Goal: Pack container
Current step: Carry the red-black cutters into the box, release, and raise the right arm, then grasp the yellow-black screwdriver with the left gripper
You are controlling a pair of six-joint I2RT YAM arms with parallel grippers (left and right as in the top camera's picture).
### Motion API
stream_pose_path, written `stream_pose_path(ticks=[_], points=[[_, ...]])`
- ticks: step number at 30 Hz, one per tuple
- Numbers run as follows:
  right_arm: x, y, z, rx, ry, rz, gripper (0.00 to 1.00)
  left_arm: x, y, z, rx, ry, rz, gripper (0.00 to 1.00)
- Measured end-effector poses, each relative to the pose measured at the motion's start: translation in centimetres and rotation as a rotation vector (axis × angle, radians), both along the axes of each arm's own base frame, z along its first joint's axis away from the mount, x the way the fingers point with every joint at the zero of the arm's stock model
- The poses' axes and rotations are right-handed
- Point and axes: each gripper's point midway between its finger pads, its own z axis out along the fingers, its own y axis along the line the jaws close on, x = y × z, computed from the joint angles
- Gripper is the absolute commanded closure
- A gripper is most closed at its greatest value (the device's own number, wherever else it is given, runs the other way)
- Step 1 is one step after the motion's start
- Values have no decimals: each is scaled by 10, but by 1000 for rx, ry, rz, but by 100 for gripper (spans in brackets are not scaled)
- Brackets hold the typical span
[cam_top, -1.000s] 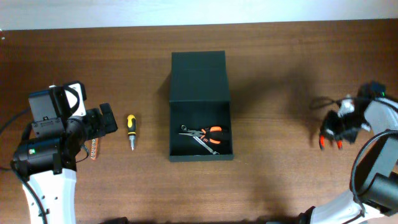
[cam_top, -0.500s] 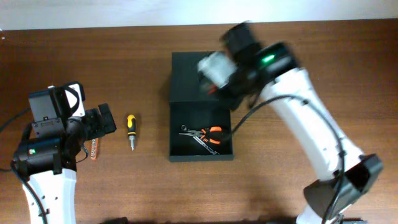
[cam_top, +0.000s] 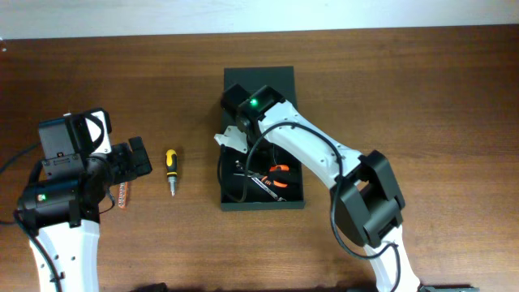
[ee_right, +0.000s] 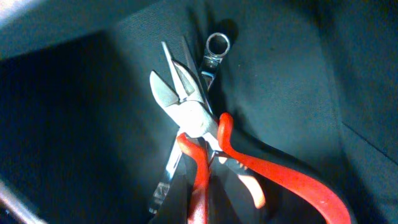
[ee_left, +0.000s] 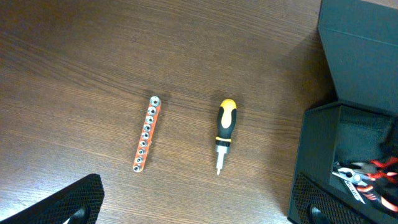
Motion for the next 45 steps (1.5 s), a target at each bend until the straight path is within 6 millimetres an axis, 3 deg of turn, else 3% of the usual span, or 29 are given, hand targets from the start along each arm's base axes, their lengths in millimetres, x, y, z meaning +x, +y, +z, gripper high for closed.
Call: stream_pose_path(ticks=[4, 9, 10, 14, 15, 16, 17, 18, 21, 22, 25, 27, 34, 39, 45], points=[[2, -4, -8, 2, 29, -23, 49, 0, 0, 0, 0, 0, 0, 1], [-3, -10, 3, -15, 65, -45, 38, -1, 0, -1, 15, 7, -23, 1], [0, -7, 16, -2, 51, -54, 0, -3, -1, -2, 21, 19, -35, 1], [38, 1, 97, 129, -115, -121, 1, -14, -4, -6, 21, 62, -56, 1], [57, -8, 139, 197, -206, -184, 1, -17, -7, -8, 20, 76, -65, 1], [68, -19, 165, 237, -262, -232, 1, -21, -13, -10, 18, 96, -86, 1], [79, -42, 201, 284, -336, -314, 1, -25, -20, -14, 13, 123, -112, 1], [84, -58, 219, 304, -366, -370, 1, -27, -25, -16, 10, 143, -130, 1], [96, -138, 276, 350, -481, -617, 1, -29, -37, -28, 2, 208, -177, 1], [95, -182, 287, 335, -500, -750, 1, -26, -40, -35, -5, 238, -190, 1], [100, -236, 284, 305, -496, -923, 1, -20, -42, -53, -23, 308, -200, 1], [105, -272, 266, 262, -450, -1042, 1, -13, -42, -69, -34, 362, -200, 1], [103, -336, 197, 143, -269, -1241, 1, 16, -46, -133, -99, 517, -214, 1], [106, -342, 149, 102, -188, -1259, 1, 44, -47, -165, -111, 501, -220, 1], [104, -341, 112, 74, -126, -1264, 1, 47, -47, -200, -112, 507, -220, 1]])
